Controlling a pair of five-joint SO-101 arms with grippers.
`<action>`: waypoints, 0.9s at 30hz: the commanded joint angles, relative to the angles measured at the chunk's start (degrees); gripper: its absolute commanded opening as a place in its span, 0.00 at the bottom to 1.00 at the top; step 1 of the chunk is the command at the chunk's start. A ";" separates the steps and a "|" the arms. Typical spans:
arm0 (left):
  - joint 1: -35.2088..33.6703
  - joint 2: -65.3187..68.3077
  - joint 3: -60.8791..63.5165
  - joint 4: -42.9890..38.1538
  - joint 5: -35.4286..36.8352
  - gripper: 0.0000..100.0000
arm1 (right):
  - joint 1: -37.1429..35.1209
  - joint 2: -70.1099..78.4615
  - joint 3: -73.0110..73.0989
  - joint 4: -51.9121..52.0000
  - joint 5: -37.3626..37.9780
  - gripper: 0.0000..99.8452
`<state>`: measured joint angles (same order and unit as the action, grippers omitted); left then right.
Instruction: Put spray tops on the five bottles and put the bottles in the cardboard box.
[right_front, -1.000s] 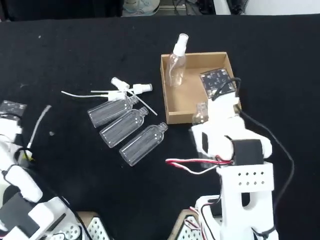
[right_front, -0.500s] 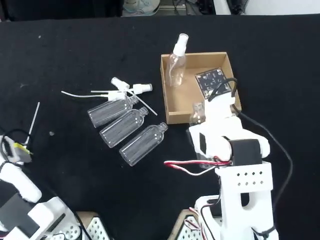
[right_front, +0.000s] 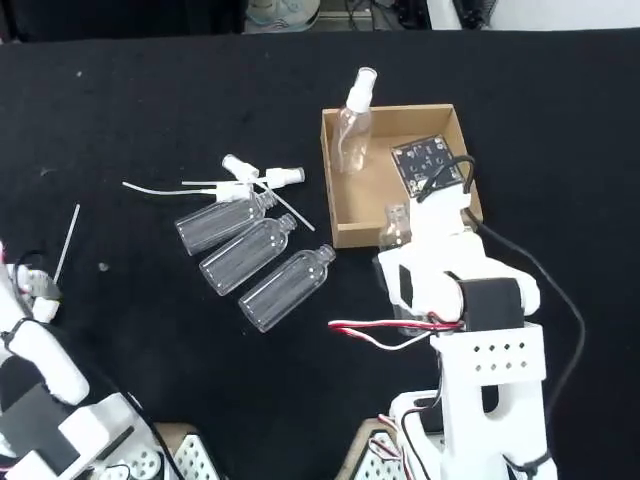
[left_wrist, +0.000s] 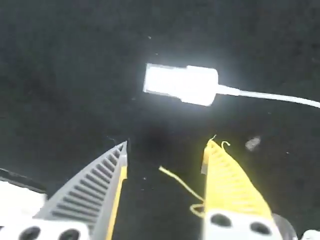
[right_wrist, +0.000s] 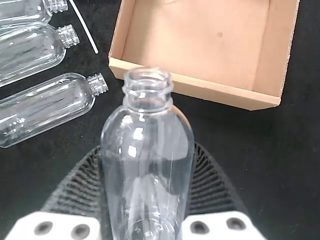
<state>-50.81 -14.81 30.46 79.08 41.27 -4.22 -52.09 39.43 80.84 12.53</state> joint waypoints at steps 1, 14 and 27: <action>2.15 -0.26 1.71 -6.42 3.08 0.24 | -0.70 -1.45 -0.66 -2.29 -0.18 0.01; 2.24 -0.26 8.31 -22.77 14.86 0.24 | -0.70 -1.45 -0.40 -2.29 -0.18 0.01; 3.74 9.14 9.27 -29.63 16.09 0.24 | -0.70 -1.45 -0.40 -2.37 -0.09 0.01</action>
<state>-47.91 -7.96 42.24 50.59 56.84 -4.22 -52.09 39.43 80.13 12.53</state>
